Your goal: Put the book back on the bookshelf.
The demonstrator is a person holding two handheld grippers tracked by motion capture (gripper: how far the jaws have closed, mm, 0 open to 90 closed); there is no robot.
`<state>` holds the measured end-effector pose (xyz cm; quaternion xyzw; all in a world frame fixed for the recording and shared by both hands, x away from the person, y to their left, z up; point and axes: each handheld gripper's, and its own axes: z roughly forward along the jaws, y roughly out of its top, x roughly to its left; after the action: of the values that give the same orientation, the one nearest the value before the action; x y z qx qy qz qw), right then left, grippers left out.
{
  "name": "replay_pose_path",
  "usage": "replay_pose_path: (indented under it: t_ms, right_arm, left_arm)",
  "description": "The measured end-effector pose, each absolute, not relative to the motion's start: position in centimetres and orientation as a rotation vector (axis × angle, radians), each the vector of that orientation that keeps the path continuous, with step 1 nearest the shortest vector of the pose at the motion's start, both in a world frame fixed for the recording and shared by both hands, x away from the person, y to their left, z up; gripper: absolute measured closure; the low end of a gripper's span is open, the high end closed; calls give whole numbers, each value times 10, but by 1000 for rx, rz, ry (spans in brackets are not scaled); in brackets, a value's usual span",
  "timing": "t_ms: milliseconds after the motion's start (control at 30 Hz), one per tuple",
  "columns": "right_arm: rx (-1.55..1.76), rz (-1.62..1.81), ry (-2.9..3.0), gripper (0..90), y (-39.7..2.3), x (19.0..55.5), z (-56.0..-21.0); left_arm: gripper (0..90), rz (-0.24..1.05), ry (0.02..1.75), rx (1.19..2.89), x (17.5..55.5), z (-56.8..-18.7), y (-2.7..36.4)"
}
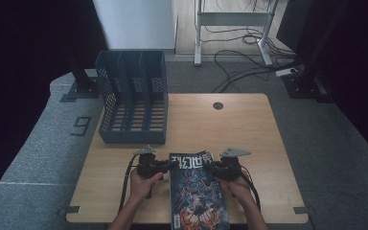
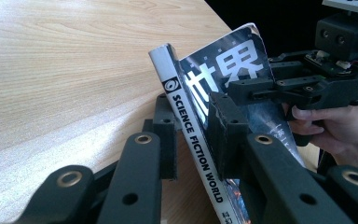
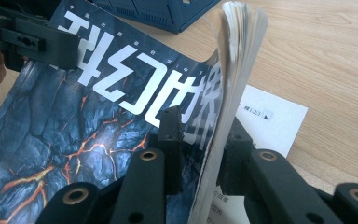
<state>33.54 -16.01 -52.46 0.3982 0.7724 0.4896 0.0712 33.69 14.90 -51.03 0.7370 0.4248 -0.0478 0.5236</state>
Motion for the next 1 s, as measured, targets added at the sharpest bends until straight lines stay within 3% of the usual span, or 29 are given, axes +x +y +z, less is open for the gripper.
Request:
replay_pose_path:
  t_ms: [767,1000]
  right_arm:
    - [1144,1541,2229,747,-153,335,-506]
    - [1096,1588,2234,831,-154,332,-505]
  left_arm:
    - [756,12,960,1760,328,-481,151]
    - [742,-3,987,1766,332,-485,150]
